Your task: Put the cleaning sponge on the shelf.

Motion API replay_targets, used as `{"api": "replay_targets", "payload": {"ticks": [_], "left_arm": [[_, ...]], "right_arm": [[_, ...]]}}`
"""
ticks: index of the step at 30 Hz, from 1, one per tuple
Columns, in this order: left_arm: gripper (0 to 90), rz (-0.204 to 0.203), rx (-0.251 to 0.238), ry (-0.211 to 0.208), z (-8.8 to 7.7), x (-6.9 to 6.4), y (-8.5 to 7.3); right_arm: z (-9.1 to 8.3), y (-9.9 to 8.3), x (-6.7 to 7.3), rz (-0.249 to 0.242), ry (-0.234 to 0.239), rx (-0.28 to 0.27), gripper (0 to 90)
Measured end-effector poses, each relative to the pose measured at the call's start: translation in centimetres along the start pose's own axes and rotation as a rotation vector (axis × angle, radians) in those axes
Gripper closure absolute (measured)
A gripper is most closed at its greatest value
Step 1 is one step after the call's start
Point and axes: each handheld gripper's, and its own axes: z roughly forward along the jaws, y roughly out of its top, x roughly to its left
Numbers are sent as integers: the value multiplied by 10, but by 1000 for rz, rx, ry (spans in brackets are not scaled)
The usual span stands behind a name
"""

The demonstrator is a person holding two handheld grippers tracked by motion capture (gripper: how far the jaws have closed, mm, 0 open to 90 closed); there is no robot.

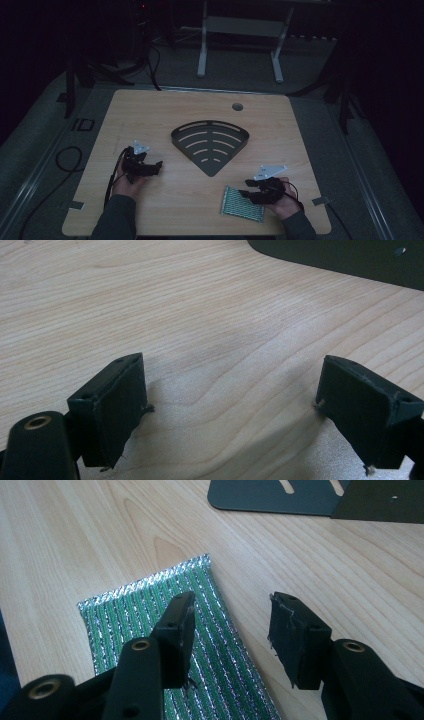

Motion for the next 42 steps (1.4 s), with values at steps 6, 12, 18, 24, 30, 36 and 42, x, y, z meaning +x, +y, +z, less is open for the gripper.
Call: {"api": "replay_targets", "payload": {"ticks": [6,12,18,24,30,36,42], "left_arm": [[130,0,0,0,0,0,0],[130,0,0,0,0,0,0],[130,1,0,0,0,0,0],[130,0,0,0,0,0,0],[130,0,0,0,0,0,0],[130,0,0,0,0,0,0],[130,0,0,0,0,0,0]], "right_arm": [[-1,-1,-5,-13,35,-2,523],[0,-1,-8,-34,56,12,523],[3,-1,-9,-41,79,33,524],[7,-3,-10,-37,87,54,527],[10,-5,-13,-22,102,66,544],[12,-6,-14,-17,117,77,568],[13,-7,-19,8,152,79,584]]}}
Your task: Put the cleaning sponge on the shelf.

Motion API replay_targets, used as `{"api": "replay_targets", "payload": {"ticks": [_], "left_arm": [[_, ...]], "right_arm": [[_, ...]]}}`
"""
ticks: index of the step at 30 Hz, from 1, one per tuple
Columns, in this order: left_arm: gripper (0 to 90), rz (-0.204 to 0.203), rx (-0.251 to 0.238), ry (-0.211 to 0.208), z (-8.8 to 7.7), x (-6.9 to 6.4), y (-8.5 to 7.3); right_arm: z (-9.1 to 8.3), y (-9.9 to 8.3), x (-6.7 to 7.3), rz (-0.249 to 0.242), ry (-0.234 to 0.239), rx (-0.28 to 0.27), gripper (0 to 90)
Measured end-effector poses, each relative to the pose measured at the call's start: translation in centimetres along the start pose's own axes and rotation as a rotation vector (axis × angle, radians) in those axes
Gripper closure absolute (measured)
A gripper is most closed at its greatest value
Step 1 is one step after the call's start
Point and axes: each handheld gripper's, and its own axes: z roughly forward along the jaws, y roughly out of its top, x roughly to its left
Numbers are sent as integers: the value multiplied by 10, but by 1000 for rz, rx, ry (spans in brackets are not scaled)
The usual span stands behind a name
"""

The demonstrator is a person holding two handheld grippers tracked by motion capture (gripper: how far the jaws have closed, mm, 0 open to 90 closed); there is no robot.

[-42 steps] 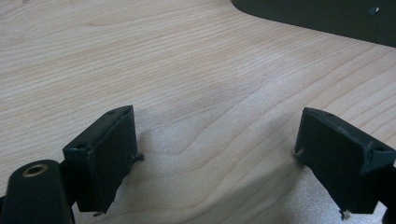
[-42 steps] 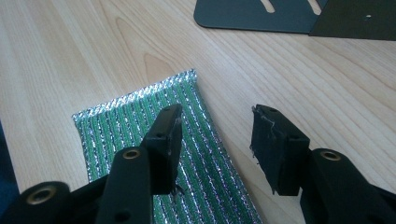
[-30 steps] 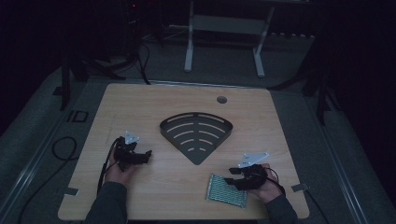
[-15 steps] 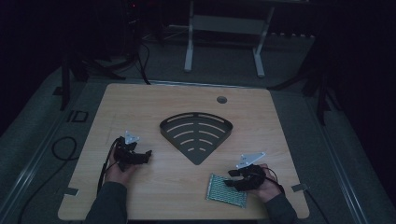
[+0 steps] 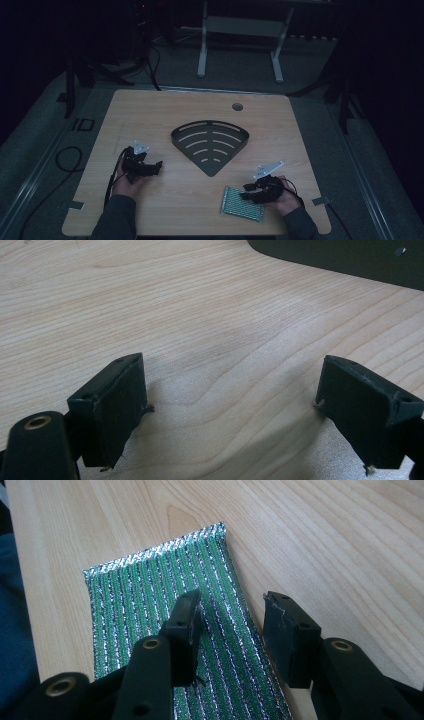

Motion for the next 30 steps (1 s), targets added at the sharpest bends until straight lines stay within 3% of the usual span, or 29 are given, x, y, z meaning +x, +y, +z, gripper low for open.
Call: {"api": "replay_targets", "payload": {"ticks": [9,15,30], "left_arm": [[130,0,0,0,0,0,0],[130,0,0,0,0,0,0],[130,0,0,1,0,0,0]], "right_arm": [[1,-2,-4,30,37,-9,627],[0,-3,-2,25,21,-14,653],[-4,-4,-1,11,-8,-32,865]]}}
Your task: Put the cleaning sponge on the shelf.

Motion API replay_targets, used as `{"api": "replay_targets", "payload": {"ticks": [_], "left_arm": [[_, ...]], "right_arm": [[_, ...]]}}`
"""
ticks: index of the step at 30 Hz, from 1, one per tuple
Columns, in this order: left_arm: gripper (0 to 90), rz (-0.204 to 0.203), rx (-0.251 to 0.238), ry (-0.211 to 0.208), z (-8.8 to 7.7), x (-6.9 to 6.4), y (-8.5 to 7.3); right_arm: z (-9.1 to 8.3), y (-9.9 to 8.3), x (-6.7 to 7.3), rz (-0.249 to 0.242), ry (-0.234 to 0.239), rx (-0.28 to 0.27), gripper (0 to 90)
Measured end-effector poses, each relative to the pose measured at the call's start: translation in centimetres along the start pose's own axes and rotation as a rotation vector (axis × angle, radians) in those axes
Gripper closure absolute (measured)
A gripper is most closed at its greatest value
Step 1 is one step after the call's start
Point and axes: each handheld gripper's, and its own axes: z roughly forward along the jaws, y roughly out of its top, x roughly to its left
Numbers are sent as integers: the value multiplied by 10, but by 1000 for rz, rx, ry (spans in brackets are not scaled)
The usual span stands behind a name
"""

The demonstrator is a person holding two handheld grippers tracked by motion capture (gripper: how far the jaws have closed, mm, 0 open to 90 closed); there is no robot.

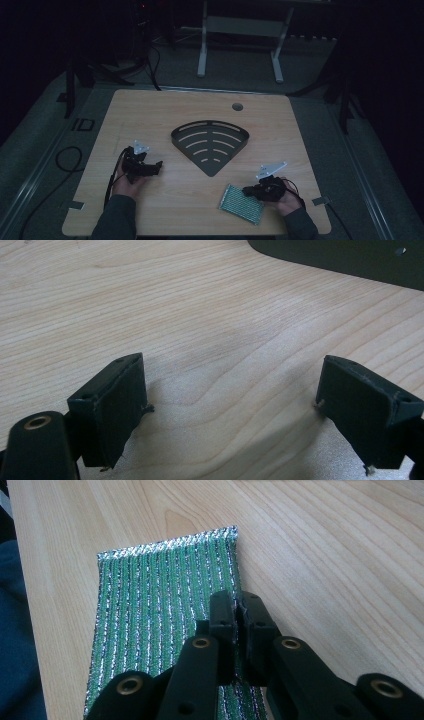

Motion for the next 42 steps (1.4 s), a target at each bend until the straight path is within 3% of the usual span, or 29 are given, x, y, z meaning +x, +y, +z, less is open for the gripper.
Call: {"api": "replay_targets", "payload": {"ticks": [24,42], "left_arm": [[130,-1,0,1,0,0,0],[130,0,1,0,0,0,0]], "right_arm": [[-19,7,-2,19,-5,-121,895],[-25,15,-7,27,-17,-164,895]]}}
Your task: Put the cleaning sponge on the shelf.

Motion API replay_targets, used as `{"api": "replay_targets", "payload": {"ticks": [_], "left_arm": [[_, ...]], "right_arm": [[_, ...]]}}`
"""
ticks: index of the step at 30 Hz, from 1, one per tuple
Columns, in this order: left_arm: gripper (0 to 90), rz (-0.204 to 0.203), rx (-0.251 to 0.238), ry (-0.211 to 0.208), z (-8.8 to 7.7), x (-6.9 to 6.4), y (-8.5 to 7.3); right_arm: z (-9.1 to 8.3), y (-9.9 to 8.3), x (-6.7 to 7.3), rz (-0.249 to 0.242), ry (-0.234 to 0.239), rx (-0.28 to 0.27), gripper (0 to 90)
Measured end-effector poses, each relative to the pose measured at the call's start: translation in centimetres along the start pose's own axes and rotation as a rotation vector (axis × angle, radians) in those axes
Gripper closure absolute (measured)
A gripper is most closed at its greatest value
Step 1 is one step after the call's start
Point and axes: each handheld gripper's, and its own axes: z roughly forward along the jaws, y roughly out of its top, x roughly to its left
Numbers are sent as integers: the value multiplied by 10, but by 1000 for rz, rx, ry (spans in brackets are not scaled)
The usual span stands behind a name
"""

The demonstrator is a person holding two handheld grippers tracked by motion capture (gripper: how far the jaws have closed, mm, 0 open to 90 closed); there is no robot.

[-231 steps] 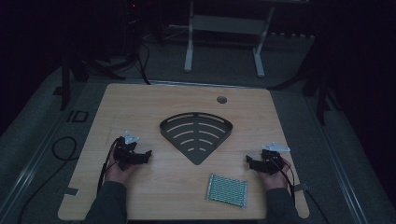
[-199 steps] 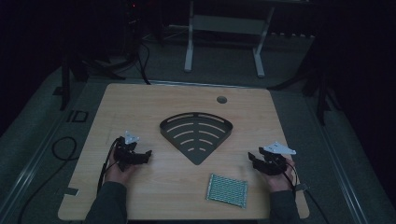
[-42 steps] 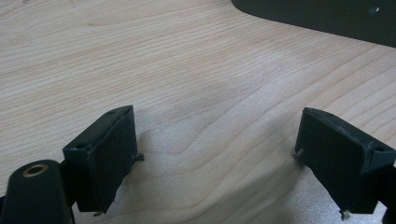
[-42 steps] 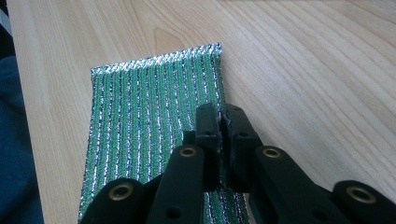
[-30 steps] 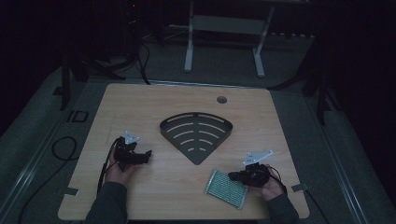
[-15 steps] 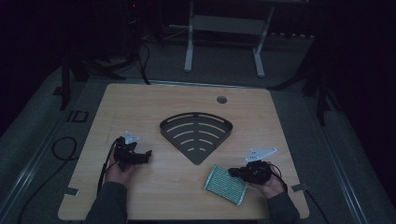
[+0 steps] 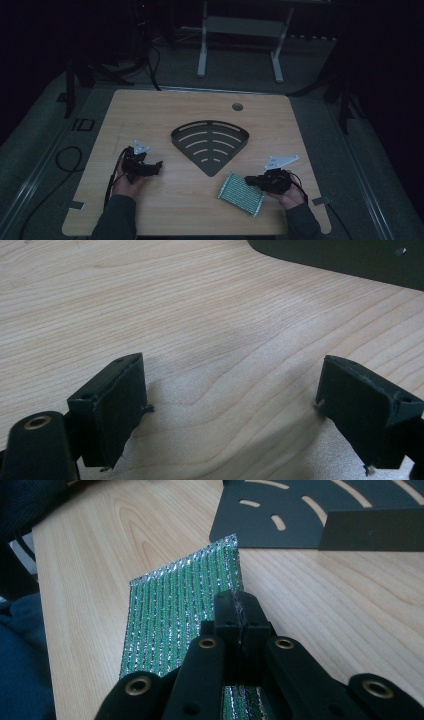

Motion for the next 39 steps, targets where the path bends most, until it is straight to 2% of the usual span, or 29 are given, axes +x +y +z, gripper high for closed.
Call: {"api": "replay_targets", "payload": {"ticks": [28,39], "left_arm": [[130,-1,-1,0,0,0,0],[130,0,0,0,0,0,0]], "right_arm": [[-11,19,-14,10,-47,-52,895],[-8,25,-23,24,-60,-60,895]]}}
